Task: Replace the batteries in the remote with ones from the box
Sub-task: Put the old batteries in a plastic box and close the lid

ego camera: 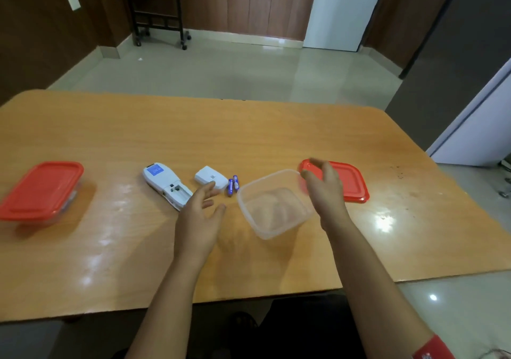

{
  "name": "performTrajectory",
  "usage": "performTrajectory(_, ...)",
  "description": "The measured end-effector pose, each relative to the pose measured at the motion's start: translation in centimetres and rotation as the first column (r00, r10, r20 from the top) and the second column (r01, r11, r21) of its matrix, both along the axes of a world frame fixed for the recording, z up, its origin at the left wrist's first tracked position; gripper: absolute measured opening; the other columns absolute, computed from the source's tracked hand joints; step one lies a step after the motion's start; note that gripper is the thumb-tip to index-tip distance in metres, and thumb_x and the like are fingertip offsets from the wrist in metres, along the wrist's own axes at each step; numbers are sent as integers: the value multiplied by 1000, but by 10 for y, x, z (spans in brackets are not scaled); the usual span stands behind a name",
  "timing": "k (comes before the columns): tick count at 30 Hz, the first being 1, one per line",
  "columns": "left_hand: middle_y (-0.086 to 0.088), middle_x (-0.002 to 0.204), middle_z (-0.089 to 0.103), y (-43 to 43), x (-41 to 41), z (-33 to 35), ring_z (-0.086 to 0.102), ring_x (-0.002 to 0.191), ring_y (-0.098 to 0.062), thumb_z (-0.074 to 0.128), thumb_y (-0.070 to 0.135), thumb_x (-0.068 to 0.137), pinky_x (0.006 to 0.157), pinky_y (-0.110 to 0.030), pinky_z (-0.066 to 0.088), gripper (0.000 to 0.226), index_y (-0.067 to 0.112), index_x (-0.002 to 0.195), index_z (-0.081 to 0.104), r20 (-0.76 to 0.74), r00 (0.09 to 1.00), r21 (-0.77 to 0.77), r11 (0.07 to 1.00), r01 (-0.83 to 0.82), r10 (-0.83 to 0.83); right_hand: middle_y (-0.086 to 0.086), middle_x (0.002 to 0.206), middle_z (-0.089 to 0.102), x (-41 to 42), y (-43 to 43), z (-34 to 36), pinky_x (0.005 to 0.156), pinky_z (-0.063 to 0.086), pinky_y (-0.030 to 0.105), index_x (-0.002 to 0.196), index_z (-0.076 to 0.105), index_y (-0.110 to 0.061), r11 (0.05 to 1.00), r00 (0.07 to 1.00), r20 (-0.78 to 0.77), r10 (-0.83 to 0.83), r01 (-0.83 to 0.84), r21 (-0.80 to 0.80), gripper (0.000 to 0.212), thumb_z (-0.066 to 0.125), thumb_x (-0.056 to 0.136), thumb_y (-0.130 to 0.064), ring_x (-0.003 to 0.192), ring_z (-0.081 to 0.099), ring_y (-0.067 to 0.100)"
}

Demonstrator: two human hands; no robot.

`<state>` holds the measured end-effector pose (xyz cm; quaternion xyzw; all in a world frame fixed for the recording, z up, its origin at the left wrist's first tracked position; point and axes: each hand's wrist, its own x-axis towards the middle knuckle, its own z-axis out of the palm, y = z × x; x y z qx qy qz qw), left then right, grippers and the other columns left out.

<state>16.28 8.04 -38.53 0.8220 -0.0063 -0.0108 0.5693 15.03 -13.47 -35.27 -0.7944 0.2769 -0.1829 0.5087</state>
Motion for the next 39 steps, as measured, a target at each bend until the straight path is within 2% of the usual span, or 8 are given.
performTrajectory(3, 16, 109, 65, 9, 4, 3, 60, 98, -7, 56, 12, 90, 82, -24, 41, 32, 25, 119, 58, -2, 994, -23, 993, -112, 112, 4, 124, 63, 26, 23, 6, 103, 38, 38, 117, 63, -19, 921, 973, -83, 216, -231, -314, 30, 55, 88, -24, 123, 50, 24)
performTrajectory(7, 18, 103, 66, 14, 6, 5, 63, 97, -6, 53, 10, 91, 80, -23, 43, 30, 34, 108, 58, -15, 989, -74, 986, -149, 148, 1, 115, 67, 70, 55, 12, 84, 43, 30, 124, 59, -20, 749, 883, -323, 340, -462, -476, 37, 57, 87, -25, 112, 58, 21)
performTrajectory(13, 21, 102, 66, 18, 8, 5, 62, 94, -1, 51, 11, 92, 74, -17, 43, 29, 34, 108, 58, -34, 988, -111, 982, -153, 150, 6, 123, 60, 114, 83, 3, 82, 47, 31, 132, 47, -17, 500, 549, -779, 304, -788, -360, 82, 83, 62, -41, 112, 56, 24)
performTrajectory(19, 20, 103, 67, 18, 7, 5, 61, 95, 3, 52, 16, 93, 74, -14, 42, 26, 31, 113, 60, -61, 992, -145, 982, -122, 115, 8, 115, 65, 119, 81, -2, 70, 41, 25, 114, 59, -12, 595, 590, -729, 347, -739, -316, 46, 75, 71, -19, 99, 59, 22)
performTrajectory(23, 19, 107, 66, 17, 7, 5, 61, 98, 1, 53, 19, 93, 75, -12, 41, 26, 29, 116, 60, -73, 993, -148, 984, -104, 95, 10, 114, 66, 117, 84, -5, 68, 40, 25, 119, 59, -7, 644, 647, -692, 321, -685, -342, 51, 74, 71, -16, 102, 62, 24)
performTrajectory(33, 15, 113, 65, 11, 7, 1, 59, 106, -4, 54, 24, 93, 91, -24, 46, 26, 25, 118, 62, -101, 994, -79, 996, -51, 42, 5, 88, 73, 119, 88, -4, 64, 49, 27, 91, 76, -14, 623, 714, -641, 282, -644, -443, 22, 73, 70, -7, 79, 65, 21)
performTrajectory(35, 15, 112, 66, 8, 6, 0, 60, 104, -3, 55, 25, 92, 90, -23, 45, 26, 26, 118, 62, -110, 994, -74, 997, -26, 18, 4, 87, 73, 112, 81, 5, 59, 43, 25, 91, 76, -18, 670, 777, -559, 289, -581, -462, 21, 73, 71, -14, 77, 63, 20)
performTrajectory(39, 14, 109, 66, 1, 5, -2, 61, 99, -4, 56, 26, 92, 85, -21, 42, 27, 26, 119, 61, -118, 993, -71, 997, 13, -21, -4, 81, 74, 57, 53, 31, 69, 53, 37, 86, 75, -23, 907, 961, -90, 263, -278, -316, 11, 72, 75, -20, 75, 68, 20)
